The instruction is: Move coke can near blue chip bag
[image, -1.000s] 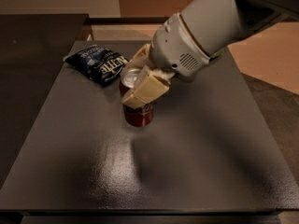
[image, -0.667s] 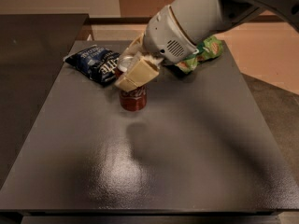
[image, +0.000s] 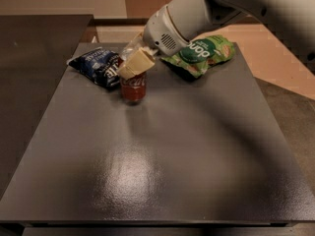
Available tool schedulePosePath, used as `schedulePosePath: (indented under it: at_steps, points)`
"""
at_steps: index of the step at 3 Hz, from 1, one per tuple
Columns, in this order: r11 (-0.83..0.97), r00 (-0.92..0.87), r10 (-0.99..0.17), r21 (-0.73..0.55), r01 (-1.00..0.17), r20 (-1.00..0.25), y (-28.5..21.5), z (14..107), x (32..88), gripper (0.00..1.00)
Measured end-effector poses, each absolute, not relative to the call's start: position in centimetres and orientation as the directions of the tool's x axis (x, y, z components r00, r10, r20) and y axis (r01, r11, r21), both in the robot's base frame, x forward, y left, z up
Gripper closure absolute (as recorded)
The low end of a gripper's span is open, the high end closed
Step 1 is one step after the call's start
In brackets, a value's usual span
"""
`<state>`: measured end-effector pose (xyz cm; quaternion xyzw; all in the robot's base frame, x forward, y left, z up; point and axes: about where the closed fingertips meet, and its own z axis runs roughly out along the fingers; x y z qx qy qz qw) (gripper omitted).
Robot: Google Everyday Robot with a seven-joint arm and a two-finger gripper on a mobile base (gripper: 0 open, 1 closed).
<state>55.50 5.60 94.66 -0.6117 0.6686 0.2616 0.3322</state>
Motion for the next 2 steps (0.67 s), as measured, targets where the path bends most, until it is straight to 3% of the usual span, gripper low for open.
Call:
schedulePosePath:
  at_steps: [1,2]
  points:
    - [0.141,-0.05,-0.629,-0.051,-0.989,-0.776,6.1,94.2,57.6,1.0]
    - [0.163,-0.063,-0.663,-0.062,-0.985,-0.746,5.9,92.3,60.0,0.82]
